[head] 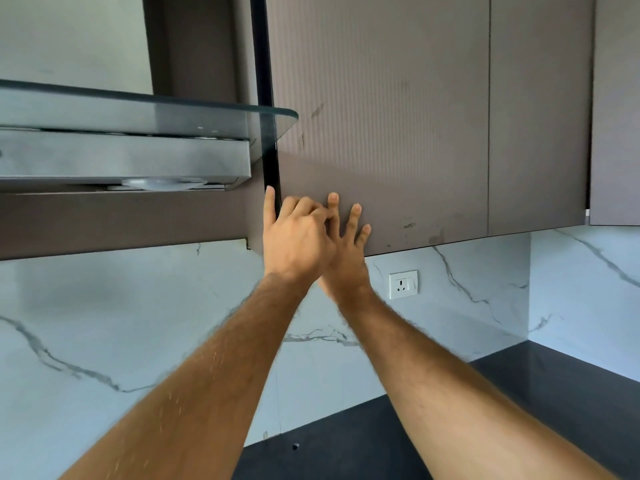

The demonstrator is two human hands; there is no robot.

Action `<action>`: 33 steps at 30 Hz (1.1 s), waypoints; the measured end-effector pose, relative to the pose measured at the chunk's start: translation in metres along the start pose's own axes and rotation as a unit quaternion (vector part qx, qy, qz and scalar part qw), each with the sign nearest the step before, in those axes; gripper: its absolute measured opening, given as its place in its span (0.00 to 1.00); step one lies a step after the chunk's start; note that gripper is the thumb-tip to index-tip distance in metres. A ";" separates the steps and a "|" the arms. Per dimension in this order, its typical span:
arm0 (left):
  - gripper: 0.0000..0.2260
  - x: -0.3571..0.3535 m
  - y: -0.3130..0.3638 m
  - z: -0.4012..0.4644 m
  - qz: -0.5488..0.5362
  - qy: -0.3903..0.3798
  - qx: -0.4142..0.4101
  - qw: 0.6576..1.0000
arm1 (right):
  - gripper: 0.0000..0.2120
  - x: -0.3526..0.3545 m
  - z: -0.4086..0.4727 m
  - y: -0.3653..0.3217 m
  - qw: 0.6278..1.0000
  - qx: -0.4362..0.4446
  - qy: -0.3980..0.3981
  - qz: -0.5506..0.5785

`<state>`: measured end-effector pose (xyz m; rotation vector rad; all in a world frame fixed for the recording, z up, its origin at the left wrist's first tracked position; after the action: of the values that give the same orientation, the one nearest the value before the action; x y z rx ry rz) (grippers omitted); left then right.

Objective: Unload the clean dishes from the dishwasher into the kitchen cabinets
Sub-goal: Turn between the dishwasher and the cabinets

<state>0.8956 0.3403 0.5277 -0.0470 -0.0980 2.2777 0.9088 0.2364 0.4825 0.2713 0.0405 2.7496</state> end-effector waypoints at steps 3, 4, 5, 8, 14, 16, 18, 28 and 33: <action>0.24 0.019 0.025 0.007 -0.001 -0.001 0.003 1.000 | 0.31 0.034 -0.006 0.010 1.000 -0.014 0.008 0.012; 0.25 0.027 0.037 0.011 -0.005 0.012 0.005 1.000 | 0.32 0.046 -0.008 0.015 1.000 -0.014 -0.002 0.016; 0.25 0.035 0.048 0.015 -0.009 0.026 0.008 1.000 | 0.34 0.056 -0.010 0.021 1.000 -0.004 -0.012 0.013; 0.19 0.062 0.091 0.032 -0.037 0.056 0.036 0.997 | 0.41 0.097 -0.020 0.048 0.998 0.000 -0.045 0.032; 0.33 0.124 0.210 0.083 -0.257 0.117 0.295 0.913 | 0.32 0.208 -0.057 0.114 0.976 -0.122 -0.012 0.178; 0.29 0.137 0.245 0.098 -0.331 0.111 0.410 0.843 | 0.36 0.242 -0.065 0.138 0.973 -0.130 0.027 0.188; 0.20 0.142 0.273 0.108 -0.362 0.112 0.461 0.802 | 0.42 0.272 -0.072 0.164 0.967 -0.142 0.024 0.211; 0.17 0.109 0.410 0.105 -0.510 0.035 0.309 0.802 | 0.22 0.344 -0.096 0.284 0.902 -0.265 0.298 0.168; 0.32 0.039 0.450 0.088 -0.474 -0.139 -0.063 0.867 | 0.26 0.358 -0.097 0.378 0.907 -0.326 0.264 -0.036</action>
<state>0.5238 0.0727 0.5767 0.2205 -0.3401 1.2708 0.4258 0.0188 0.4774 -0.6373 -0.6944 2.4983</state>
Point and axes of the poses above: each hand's wrist, its own z-axis towards the middle knuckle, its own x-axis out of the back of the hand, y = z × x, the point moved 1 cm from there along z, towards the middle knuckle, and after that the axes turned 15 degrees about y, right-handed, at the moved point
